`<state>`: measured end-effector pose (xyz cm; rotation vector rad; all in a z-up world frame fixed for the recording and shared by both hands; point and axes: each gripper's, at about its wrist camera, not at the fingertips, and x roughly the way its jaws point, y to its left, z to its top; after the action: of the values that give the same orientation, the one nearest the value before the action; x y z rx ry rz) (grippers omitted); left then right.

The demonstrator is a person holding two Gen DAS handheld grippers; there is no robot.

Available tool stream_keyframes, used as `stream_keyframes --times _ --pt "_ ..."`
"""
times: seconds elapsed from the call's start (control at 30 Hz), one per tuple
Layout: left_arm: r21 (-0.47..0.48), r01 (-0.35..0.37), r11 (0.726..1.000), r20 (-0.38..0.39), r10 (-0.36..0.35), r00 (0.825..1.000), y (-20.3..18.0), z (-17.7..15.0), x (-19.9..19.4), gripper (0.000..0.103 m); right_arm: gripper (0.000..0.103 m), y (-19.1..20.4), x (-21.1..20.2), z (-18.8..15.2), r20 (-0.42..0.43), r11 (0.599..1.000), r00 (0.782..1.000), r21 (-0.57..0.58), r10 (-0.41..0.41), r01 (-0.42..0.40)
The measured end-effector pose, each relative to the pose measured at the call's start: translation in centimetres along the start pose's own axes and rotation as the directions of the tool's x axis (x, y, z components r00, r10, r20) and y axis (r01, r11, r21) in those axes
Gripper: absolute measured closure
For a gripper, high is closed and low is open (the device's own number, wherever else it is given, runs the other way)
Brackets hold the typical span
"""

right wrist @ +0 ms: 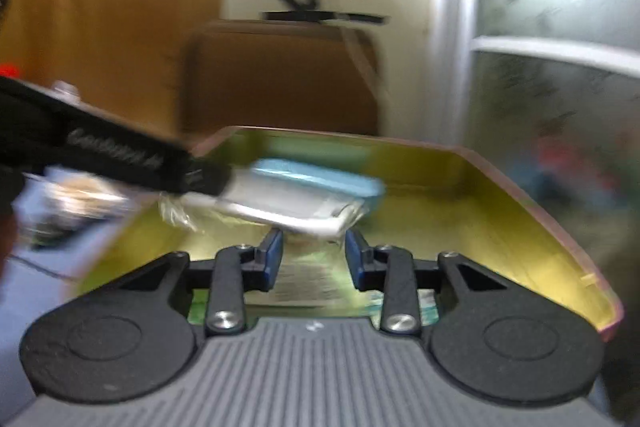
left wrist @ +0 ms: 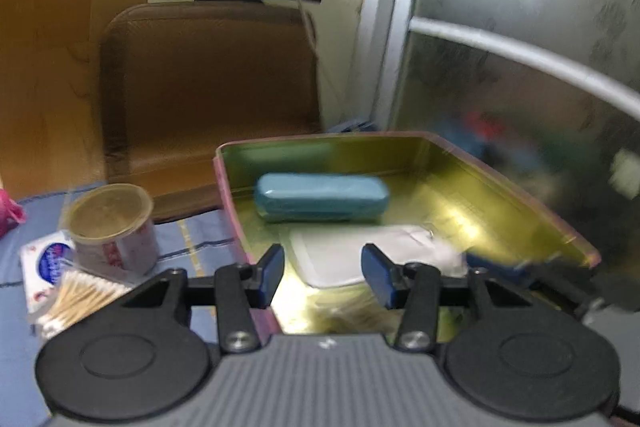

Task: Organize soft objects

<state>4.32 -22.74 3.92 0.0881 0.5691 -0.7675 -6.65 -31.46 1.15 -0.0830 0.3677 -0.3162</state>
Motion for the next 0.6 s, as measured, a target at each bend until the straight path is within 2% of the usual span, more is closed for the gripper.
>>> stream_keyframes --times 0.03,0.1,0.23,0.4,0.5,0.57,0.6 --pt "0.007 0.008 1.000 0.007 -0.008 1.000 0.1 -0.4 -0.3 0.062 0.065 -0.2 0.1 -0.3 -0.002 1.000 1.000 0.008 -0.008 0.008" --pt "0.018 0.032 0.999 0.032 -0.033 0.999 0.4 -1.0 -1.7 0.060 0.065 -0.9 -0.6 -1.0 0.017 0.996 0.999 0.078 0.048 -0.049" --pt "0.044 -0.011 0.999 0.091 0.006 0.996 2.0 -2.2 -5.1 0.059 0.065 0.0 -1.7 -1.2 0.066 0.994 0.996 0.086 0.063 -0.068" --pt "-0.086 -0.069 0.994 0.071 0.075 0.995 7.9 -4.1 -7.7 0.059 0.065 1.3 -3.2 1.0 0.146 0.986 0.983 0.106 0.112 -0.128" --pt "-0.199 -0.176 0.964 0.020 0.184 0.983 13.3 -5.5 -8.6 0.059 0.065 2.9 -3.4 2.6 0.152 0.959 0.960 0.122 0.237 -0.256" --pt "-0.269 -0.259 0.928 -0.027 0.262 0.965 17.1 -6.5 -8.9 0.059 0.065 4.8 -3.0 3.8 0.129 0.921 0.927 0.126 0.352 -0.367" --pt "-0.303 -0.309 0.902 -0.056 0.306 0.950 19.3 -7.2 -9.2 0.059 0.064 5.9 -2.5 4.3 0.113 0.901 0.908 0.124 0.402 -0.415"
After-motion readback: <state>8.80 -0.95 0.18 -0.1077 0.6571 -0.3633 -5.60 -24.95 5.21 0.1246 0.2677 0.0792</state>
